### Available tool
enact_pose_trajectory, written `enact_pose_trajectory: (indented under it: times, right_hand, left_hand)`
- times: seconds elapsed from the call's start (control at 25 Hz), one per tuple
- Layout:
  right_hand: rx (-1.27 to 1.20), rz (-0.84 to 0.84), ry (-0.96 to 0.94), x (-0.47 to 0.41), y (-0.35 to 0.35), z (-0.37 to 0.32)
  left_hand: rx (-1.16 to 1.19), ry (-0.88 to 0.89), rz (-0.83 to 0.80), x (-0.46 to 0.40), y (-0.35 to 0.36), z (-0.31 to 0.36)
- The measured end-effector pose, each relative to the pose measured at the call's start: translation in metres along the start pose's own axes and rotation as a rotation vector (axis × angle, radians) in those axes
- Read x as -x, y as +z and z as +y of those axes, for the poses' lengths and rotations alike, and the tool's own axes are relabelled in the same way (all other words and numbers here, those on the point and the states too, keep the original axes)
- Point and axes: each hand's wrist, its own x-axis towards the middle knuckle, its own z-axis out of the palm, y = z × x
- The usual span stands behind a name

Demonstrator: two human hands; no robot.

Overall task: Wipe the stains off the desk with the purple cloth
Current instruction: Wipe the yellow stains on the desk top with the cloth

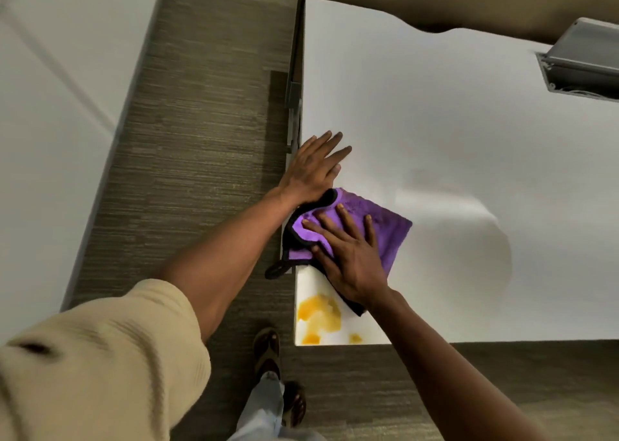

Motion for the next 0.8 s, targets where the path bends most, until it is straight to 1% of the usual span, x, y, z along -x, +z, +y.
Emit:
enact_pose_trajectory:
  times: [0.04,0.08,0.2,0.24,0.32,0.4,0.48,0.56,0.64,0.72,0.8]
  right_hand:
    - [-0.008,0.013,0.006,0.001,0.002,-0.007]
    - [-0.018,0.003,-0.033,0.008,0.005,-0.007]
    - [-0.037,-0.085,-0.309,0.039,0.000,0.024]
    - [-0.065,-0.110,-0.353,0.040,-0.004,0.033]
    - [-0.094,-0.115,-0.307,0.024,-0.008,0.034]
    - [-0.050,-0.069,-0.230,0.007,-0.004,0.016]
    - [-0.011,-0.057,-0.265,0.007,0.001,0.011]
    - [-0.006,-0.101,-0.358,0.022,0.001,0.029]
    - [-0.025,-0.122,-0.391,0.033,-0.004,0.048]
    - [-0.042,-0.093,-0.299,0.028,-0.009,0.051]
    - [-0.017,-0.051,-0.162,0.016,-0.010,0.034]
  left_hand:
    - [-0.001,-0.002,0.011,-0.001,0.000,0.000]
    - [-0.013,-0.003,0.013,-0.001,-0.001,-0.001]
    - [-0.078,-0.009,-0.027,0.002,0.002,0.001]
    - [-0.087,-0.014,-0.031,0.002,0.003,0.002]
    - [-0.092,-0.023,-0.011,0.001,0.003,0.002]
    - [-0.092,-0.015,0.055,0.001,0.003,0.005]
    - [-0.099,0.007,0.115,0.002,0.002,0.007]
    - [-0.113,-0.015,0.049,0.004,0.002,0.008]
    - [-0.117,-0.033,0.024,0.002,0.002,0.008]
    - [-0.118,-0.044,0.025,0.000,0.004,0.008]
    - [-0.117,-0.042,0.046,-0.002,0.005,0.007]
